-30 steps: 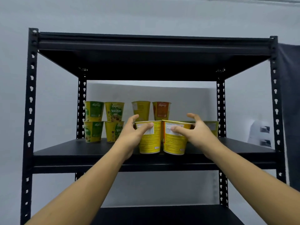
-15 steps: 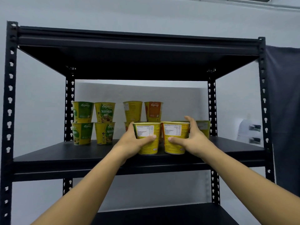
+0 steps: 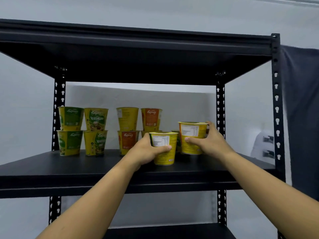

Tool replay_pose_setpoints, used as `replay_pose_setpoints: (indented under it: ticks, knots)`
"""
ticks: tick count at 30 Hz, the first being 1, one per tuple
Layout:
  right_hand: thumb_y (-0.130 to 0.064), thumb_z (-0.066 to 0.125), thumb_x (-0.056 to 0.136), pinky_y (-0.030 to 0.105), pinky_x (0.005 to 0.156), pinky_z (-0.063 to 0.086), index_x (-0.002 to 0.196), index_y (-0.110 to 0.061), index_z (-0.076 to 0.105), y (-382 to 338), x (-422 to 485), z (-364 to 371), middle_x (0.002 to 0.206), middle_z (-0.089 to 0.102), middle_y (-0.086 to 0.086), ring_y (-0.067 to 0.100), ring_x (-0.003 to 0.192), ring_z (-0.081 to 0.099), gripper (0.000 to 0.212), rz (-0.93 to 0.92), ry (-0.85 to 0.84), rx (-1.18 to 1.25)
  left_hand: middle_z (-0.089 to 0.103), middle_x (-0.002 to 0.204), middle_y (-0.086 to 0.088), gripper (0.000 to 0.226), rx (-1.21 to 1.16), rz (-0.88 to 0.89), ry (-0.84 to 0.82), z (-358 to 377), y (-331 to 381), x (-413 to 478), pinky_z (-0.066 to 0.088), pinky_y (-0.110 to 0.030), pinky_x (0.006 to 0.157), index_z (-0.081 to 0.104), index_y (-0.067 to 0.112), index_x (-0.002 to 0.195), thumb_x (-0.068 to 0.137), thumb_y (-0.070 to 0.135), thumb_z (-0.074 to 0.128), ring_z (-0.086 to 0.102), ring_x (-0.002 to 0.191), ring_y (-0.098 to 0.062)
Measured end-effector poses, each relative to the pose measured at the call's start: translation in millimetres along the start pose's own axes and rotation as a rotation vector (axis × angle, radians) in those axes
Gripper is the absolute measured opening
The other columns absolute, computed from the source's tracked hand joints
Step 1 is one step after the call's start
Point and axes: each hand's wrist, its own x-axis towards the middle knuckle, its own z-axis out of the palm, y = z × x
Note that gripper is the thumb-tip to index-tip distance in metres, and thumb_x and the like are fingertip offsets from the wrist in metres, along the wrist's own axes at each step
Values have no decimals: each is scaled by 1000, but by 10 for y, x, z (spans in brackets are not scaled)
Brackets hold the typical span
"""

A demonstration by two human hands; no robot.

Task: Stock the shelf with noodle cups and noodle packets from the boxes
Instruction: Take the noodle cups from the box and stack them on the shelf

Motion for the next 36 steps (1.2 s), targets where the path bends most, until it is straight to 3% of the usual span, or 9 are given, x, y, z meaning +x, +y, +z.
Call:
replay_pose_setpoints:
  ticks: [2, 6, 11, 17, 20, 22, 26, 33, 36]
  knots:
    - [-25, 91, 74, 8, 69, 48, 123, -29, 38, -20, 202, -33, 103, 58, -18, -2, 92, 60, 72, -26, 7, 14, 62, 121, 16, 67, -12, -14, -9, 18, -20, 43, 51, -25, 85, 48, 36, 129, 76, 47, 87, 60, 109, -6]
    - [-42, 91, 72, 41, 100, 52, 151, -32, 23, -61, 602, -16, 134, 52, -4, 18, 122, 54, 104, -61, -4, -70, 67, 128, 12, 69, -107, -43, -15, 14, -130, 123, 53, -44, 105, 52, 41, 127, 71, 46, 92, 64, 118, -12]
    - [-41, 82, 81, 31, 75, 56, 114, -16, 64, -139, 967, 102, 107, 67, 1, 17, 95, 66, 45, -18, -17, -152, 66, 128, 14, 73, -141, -42, -6, 41, -171, 119, 51, -43, 108, 52, 40, 135, 72, 45, 90, 63, 120, -11]
    - [-22, 66, 90, 34, 69, 53, 104, -13, 62, -115, 1131, 212, 99, 65, 9, 20, 86, 60, 18, 99, -27, -159, 64, 132, 17, 82, -131, -36, -4, 39, -192, 104, 49, -45, 110, 50, 43, 139, 67, 55, 89, 62, 123, -11]
    - [-19, 65, 87, 46, 93, 57, 111, -18, 55, -123, 1187, 215, 110, 64, 8, 27, 103, 62, 25, 83, -25, -74, 63, 131, 18, 75, -142, -34, -7, 34, -179, 89, 48, -45, 111, 49, 41, 141, 76, 46, 86, 61, 123, -11]
    - [-25, 67, 87, 47, 95, 56, 112, -21, 59, -120, 1199, 208, 113, 65, 6, 26, 104, 62, 26, 74, -32, -36, 62, 132, 18, 74, -145, -39, -12, 29, -180, 94, 48, -46, 111, 49, 41, 141, 77, 46, 85, 60, 124, -12]
    - [-34, 73, 91, 39, 91, 54, 86, -34, 50, -134, 1169, 146, 93, 63, -8, 16, 92, 62, 24, -1, -61, 65, 62, 134, 17, 74, -147, -38, -10, 27, -179, 94, 48, -47, 111, 48, 43, 142, 78, 46, 85, 60, 125, -11]
    - [-31, 73, 84, 37, 84, 53, 102, -30, 56, -108, 1366, 145, 114, 62, 5, 24, 102, 61, 25, 18, 4, -35, 60, 134, 18, 75, -145, -29, -7, 35, -151, 67, 48, -45, 111, 46, 40, 145, 80, 45, 84, 59, 124, -11]
    - [-43, 86, 73, 29, 71, 46, 124, -26, 46, -42, 1454, 238, 117, 61, 4, 23, 101, 60, 67, -2, -25, -102, 60, 135, 17, 75, -139, -35, 0, 33, -146, 56, 48, -46, 112, 46, 39, 144, 80, 44, 83, 59, 125, -11]
